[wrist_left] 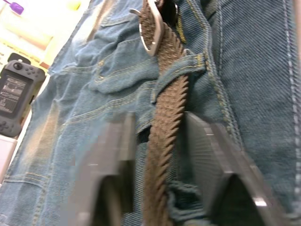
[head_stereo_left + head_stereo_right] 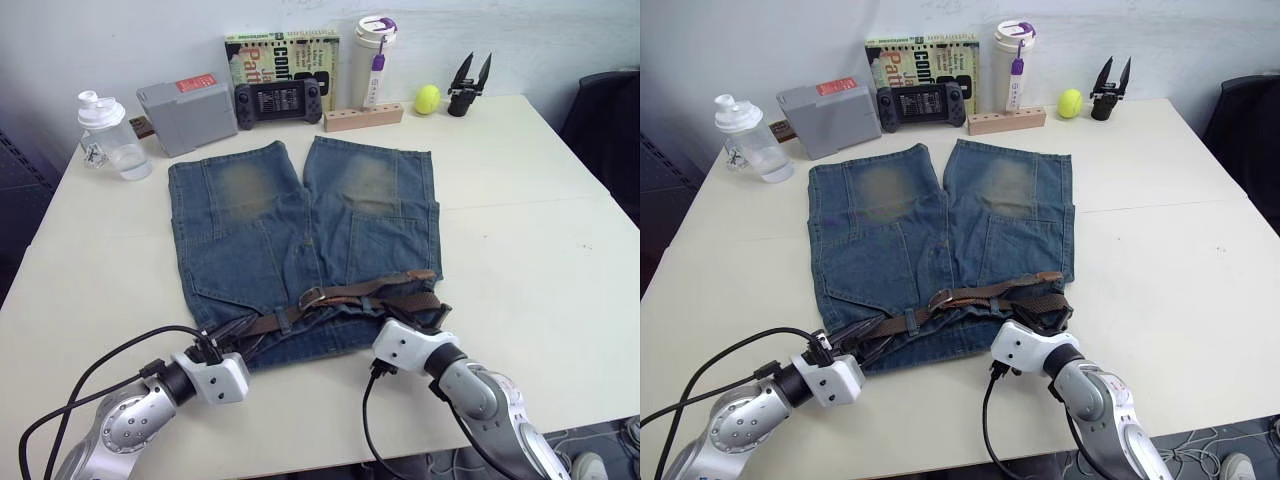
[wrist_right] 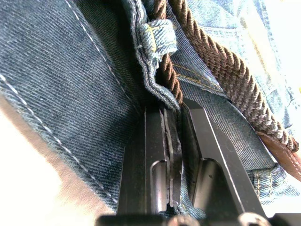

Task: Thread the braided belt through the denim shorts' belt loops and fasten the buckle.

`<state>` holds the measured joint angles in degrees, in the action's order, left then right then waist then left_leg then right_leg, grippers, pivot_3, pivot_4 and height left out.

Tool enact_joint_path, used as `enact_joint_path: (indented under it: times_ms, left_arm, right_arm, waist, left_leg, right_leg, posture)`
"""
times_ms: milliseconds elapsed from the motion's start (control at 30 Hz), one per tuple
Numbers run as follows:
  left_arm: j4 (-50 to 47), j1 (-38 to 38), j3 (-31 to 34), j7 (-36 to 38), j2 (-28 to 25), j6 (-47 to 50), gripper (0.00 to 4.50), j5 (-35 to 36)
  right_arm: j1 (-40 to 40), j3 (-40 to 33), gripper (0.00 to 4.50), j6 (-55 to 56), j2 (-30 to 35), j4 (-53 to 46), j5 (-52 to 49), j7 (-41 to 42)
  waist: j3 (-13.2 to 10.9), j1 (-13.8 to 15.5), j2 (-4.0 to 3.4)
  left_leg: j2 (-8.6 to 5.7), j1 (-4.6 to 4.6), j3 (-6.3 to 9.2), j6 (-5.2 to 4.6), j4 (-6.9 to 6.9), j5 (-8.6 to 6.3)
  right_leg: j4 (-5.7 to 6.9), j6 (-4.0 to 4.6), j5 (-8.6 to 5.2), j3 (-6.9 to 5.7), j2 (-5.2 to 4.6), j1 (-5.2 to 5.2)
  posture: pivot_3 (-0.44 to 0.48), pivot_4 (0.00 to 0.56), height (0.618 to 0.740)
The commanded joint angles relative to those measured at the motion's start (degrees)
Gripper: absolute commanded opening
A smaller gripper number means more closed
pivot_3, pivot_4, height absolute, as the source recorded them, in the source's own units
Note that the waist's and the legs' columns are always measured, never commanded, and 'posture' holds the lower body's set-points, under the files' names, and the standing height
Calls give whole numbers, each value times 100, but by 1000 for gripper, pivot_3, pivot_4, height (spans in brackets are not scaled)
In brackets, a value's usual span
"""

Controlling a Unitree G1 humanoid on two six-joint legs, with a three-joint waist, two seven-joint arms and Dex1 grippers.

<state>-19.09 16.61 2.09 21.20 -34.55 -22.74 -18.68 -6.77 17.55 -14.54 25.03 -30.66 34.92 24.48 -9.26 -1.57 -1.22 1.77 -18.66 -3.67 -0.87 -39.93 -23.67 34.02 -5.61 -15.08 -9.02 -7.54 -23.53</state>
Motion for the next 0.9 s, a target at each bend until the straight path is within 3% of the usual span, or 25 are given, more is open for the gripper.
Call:
enact_joint_path:
  times_ms: [33, 200, 500, 700, 900]
  left_arm:
    - [-61, 8, 26, -48, 39, 170, 56, -156]
    - [-88, 118, 365, -277, 189, 551, 56, -188]
    - [1088, 600, 1975, -834, 378, 935, 56, 725]
    - [1657, 575, 2149, -965, 494, 1224, 56, 1178]
    - [1542, 609, 1815, -938, 629, 1178, 56, 1182]
  right_arm:
    - [16, 142, 0, 46, -44, 32, 20, 75]
    - [52, 138, 0, 55, -18, 79, -5, 107]
    - [92, -185, 0, -342, -16, 193, -4, 131]
    - [195, -195, 0, -386, 7, 280, -24, 122]
    - [213, -179, 0, -383, 26, 287, -34, 141]
  waist:
    - [0, 0, 0]
    - [0, -2, 0]
    - [1, -4, 1]
    - [1, -10, -2]
    - [2, -7, -3]
  left_leg:
    - [0, 0, 0, 0, 0, 0]
    - [0, 2, -2, 0, 0, 0]
    - [3, 4, -2, 1, 0, -1]
    - [3, 11, -5, 1, 1, -2]
    - [2, 13, -7, 2, 1, -2]
  right_leg:
    - [0, 0, 0, 0, 0, 0]
    - [1, 0, 0, 1, 0, 0]
    - [4, 0, 0, 1, -1, -1]
    - [7, 1, -1, 2, -3, 1]
    - [8, 1, -1, 3, -3, 2]
  posture:
    - [0, 150, 726]
    - [0, 150, 726]
    - [0, 150, 726]
    - [0, 150, 726]
    - [0, 150, 726]
